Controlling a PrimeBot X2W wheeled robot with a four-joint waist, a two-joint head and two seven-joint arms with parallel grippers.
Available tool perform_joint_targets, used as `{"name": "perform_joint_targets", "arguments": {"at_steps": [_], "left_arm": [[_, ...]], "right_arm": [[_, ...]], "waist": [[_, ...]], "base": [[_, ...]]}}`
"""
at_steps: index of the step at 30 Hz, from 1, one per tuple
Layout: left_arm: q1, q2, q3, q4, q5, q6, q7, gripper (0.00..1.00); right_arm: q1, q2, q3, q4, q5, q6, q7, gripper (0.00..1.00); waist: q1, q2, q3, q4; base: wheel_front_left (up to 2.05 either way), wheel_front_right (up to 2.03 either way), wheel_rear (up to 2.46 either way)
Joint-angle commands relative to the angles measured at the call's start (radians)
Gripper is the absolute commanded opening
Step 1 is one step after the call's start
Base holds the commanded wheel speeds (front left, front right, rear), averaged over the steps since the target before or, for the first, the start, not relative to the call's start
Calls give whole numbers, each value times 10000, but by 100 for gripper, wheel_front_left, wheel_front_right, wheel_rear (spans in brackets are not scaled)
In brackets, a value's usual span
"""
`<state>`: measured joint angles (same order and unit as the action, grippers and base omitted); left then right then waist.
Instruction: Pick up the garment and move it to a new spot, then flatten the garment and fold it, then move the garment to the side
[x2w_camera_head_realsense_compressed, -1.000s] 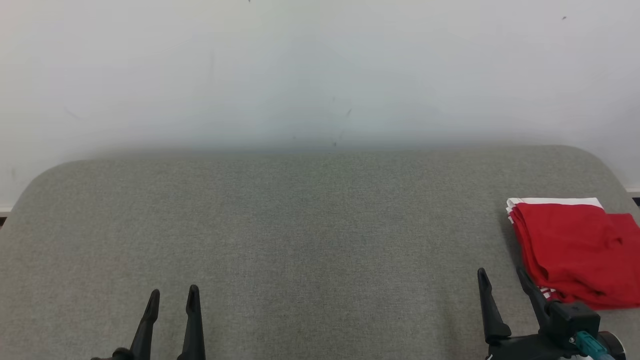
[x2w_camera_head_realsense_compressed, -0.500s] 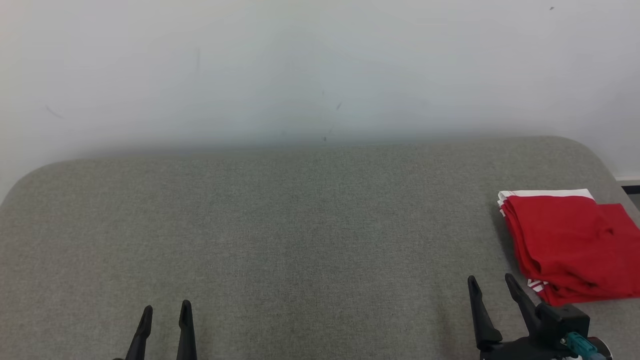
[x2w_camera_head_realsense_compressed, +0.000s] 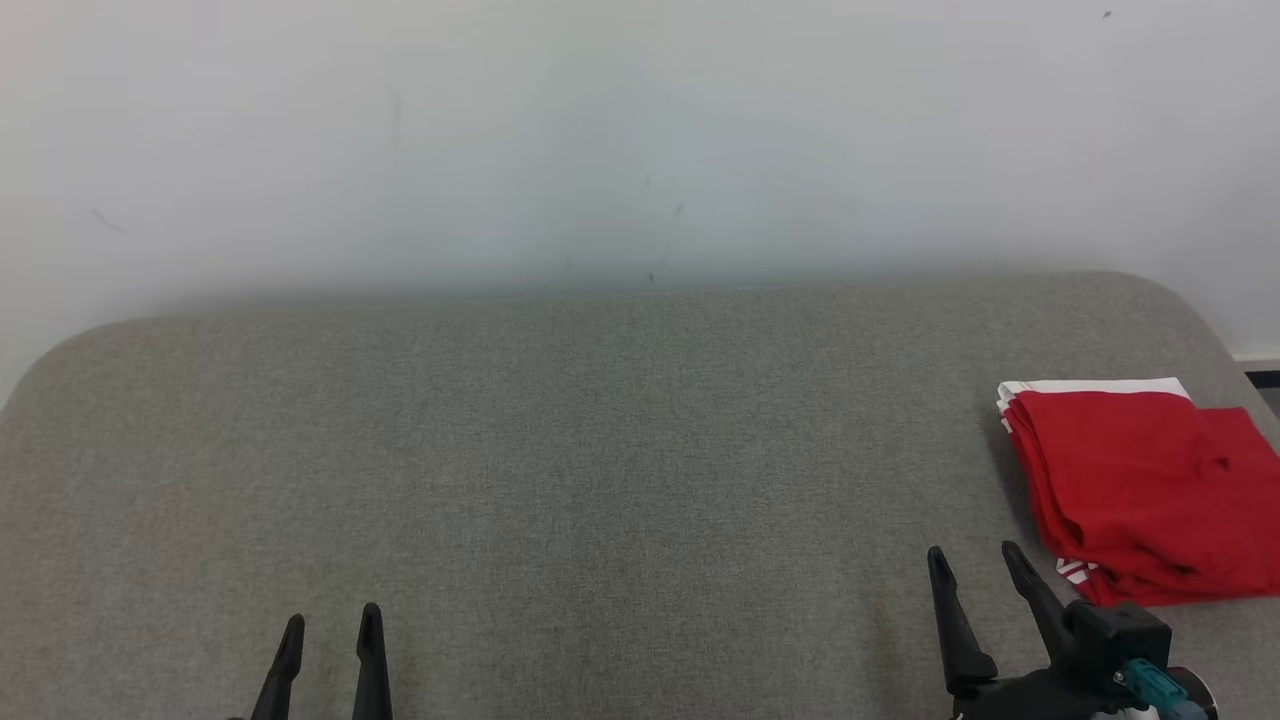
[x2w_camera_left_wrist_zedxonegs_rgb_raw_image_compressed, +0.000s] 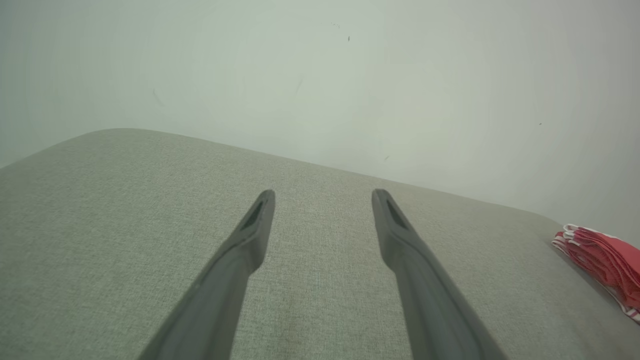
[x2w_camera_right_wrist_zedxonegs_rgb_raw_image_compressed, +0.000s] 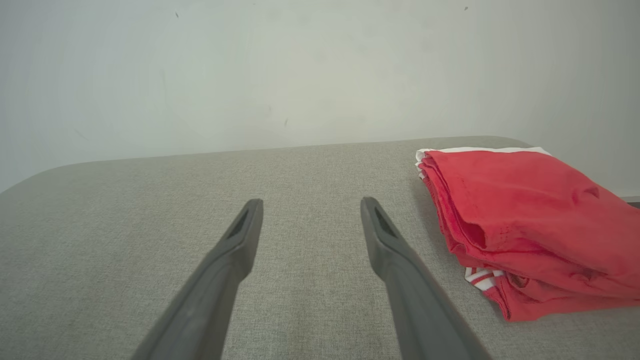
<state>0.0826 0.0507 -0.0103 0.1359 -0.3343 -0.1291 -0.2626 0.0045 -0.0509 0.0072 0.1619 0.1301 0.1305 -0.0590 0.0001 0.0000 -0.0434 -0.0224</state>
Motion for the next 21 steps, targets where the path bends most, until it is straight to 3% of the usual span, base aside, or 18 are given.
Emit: {"name": "perform_joint_targets", "arguments": {"at_steps": [1, 5, 6, 11, 21], "left_arm": [[30, -7, 0, 18, 32, -7, -31, 100], [11, -7, -37, 65, 23, -8, -31, 100], [3, -2, -45, 81, -2, -2, 2, 0], [70, -12, -89, 494, -160, 0, 40, 0], [-270, 46, 29, 629, -1946, -2, 504, 0]], "right_arm": [[-33, 10, 26, -18, -3, -1, -21, 100], [-14, 10, 123, -53, -52, -1, 19, 100], [5, 4, 116, -20, -23, 0, 31, 0], [230, 8, 103, 460, 103, 0, 92, 0], [-18, 7, -85, 548, 2111, 0, 311, 0]], "waist": [[-1, 0, 2, 8], [-1, 0, 11, 32], [0, 0, 10, 32], [0, 0, 13, 33], [0, 0, 52, 49]], "base": [[0, 0, 0], [0, 0, 0], [0, 0, 0], [0, 0, 0], [0, 0, 0]]}}
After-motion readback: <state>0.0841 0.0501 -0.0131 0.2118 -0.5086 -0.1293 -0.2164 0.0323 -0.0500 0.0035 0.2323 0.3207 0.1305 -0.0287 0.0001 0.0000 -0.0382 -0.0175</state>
